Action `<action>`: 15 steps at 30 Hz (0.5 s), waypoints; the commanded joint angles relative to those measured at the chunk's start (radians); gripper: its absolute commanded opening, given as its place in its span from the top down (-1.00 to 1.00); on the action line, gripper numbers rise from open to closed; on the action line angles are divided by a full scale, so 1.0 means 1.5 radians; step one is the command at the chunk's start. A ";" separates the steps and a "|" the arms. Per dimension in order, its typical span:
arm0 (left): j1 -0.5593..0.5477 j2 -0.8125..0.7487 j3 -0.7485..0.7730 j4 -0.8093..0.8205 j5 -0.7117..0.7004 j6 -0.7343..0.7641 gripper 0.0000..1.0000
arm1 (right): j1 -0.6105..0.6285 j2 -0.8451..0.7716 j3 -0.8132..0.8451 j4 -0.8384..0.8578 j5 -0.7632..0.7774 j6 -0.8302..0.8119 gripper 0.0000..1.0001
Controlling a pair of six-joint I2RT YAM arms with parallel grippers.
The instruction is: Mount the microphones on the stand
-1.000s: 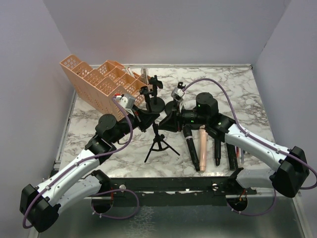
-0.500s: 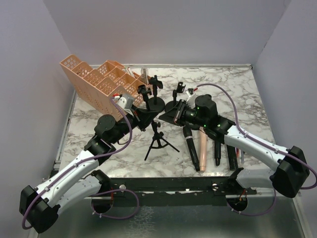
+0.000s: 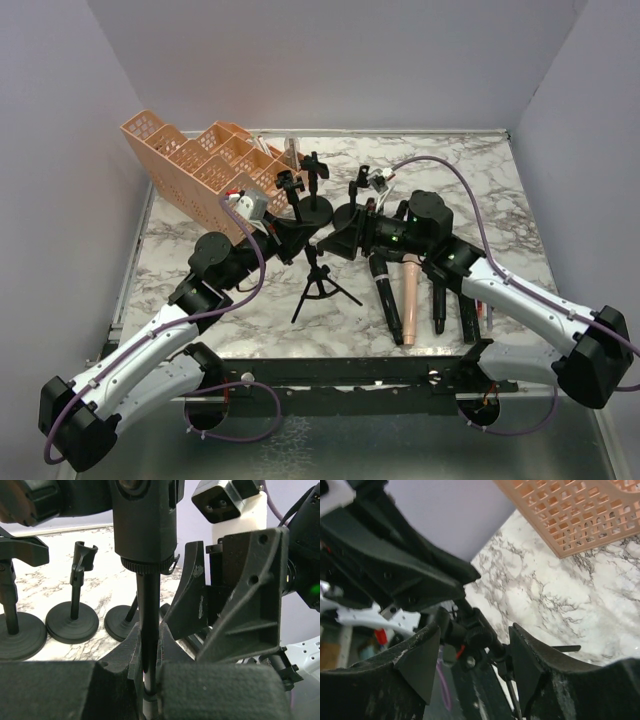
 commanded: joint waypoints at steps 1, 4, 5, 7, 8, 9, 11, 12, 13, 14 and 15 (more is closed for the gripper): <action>-0.003 -0.014 0.026 0.049 0.007 -0.005 1.00 | 0.000 0.014 0.021 -0.033 -0.111 -0.182 -0.25; -0.002 -0.011 0.028 0.049 0.010 -0.006 1.00 | 0.000 0.028 0.038 -0.071 -0.113 -0.222 -0.26; -0.003 -0.010 0.028 0.049 0.010 -0.007 1.00 | 0.000 0.030 0.040 -0.077 -0.110 -0.225 -0.25; -0.003 -0.010 0.028 0.049 0.011 -0.007 1.00 | 0.000 0.032 0.044 -0.076 -0.112 -0.226 -0.20; -0.002 -0.009 0.028 0.049 0.012 -0.007 1.00 | 0.000 0.033 0.042 -0.069 -0.116 -0.221 -0.16; -0.002 -0.009 0.028 0.049 0.012 -0.008 1.00 | 0.000 0.034 0.040 -0.060 -0.120 -0.215 -0.10; -0.003 -0.008 0.028 0.049 0.012 -0.008 1.00 | 0.000 0.038 0.039 -0.050 -0.123 -0.204 0.01; -0.003 -0.008 0.028 0.049 0.012 -0.008 1.00 | 0.000 0.041 0.040 -0.048 -0.123 -0.200 0.06; -0.002 -0.007 0.029 0.049 0.012 -0.008 1.00 | 0.000 0.044 0.040 -0.046 -0.123 -0.195 0.09; -0.003 -0.007 0.029 0.049 0.012 -0.008 1.00 | 0.000 0.046 0.040 -0.043 -0.123 -0.192 0.11; -0.002 -0.007 0.029 0.049 0.012 -0.008 1.00 | 0.000 0.048 0.039 -0.040 -0.124 -0.189 0.15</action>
